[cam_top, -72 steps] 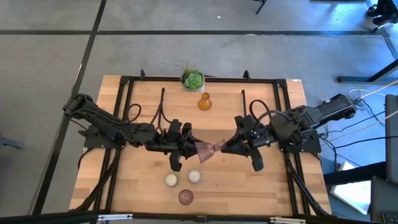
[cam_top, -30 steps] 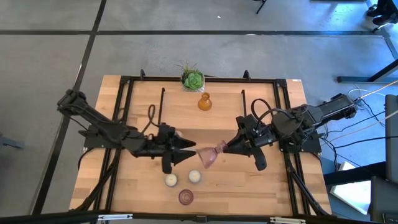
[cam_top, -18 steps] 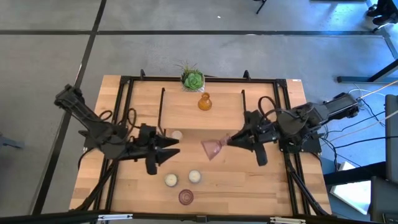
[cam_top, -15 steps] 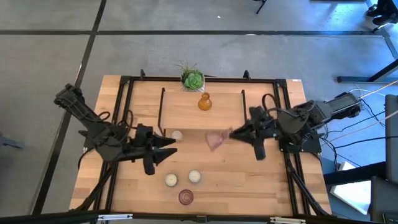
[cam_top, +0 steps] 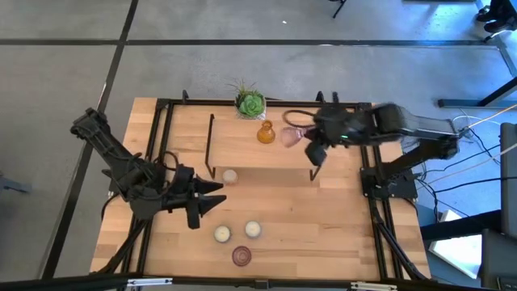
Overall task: Pick & Place candle stick holders
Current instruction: Put the left violet candle holder on the shelf
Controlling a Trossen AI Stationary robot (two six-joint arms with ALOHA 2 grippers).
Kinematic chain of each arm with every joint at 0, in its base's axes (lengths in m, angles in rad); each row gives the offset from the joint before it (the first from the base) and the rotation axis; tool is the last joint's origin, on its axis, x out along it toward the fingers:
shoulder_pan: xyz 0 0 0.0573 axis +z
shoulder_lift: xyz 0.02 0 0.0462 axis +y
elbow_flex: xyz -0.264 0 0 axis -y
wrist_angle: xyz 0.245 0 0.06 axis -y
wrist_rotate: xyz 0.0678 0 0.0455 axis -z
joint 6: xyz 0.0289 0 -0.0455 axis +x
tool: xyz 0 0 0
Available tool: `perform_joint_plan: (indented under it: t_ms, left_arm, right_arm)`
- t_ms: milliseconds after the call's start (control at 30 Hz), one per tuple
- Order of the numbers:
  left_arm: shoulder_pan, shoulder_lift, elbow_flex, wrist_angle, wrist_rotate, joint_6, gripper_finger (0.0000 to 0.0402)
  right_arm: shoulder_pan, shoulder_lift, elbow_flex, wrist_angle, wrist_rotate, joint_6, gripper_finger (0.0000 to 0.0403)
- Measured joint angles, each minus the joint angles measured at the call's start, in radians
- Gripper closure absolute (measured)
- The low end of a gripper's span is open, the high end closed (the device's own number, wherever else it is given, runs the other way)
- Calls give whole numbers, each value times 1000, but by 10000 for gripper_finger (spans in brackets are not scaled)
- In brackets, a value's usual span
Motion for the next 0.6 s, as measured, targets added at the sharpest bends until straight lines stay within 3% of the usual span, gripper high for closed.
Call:
perform_joint_plan:
  t_ms: [167, 333, 433, 600]
  left_arm:
    - [12, -26, 0, -55, 88, -18, 162]
    - [14, -58, 0, -115, 155, -17, 162]
    - [9, -67, 0, -151, 163, -24, 162]
    - [4, -73, 0, -194, 165, -31, 162]
  right_arm:
    - [-84, 182, 161, -131, -63, -82, 371]
    - [-132, 364, 338, -342, -51, -118, 371]
    - [-152, 389, 365, -303, -95, -130, 372]
    - [-189, 404, 376, -326, -58, -130, 372]
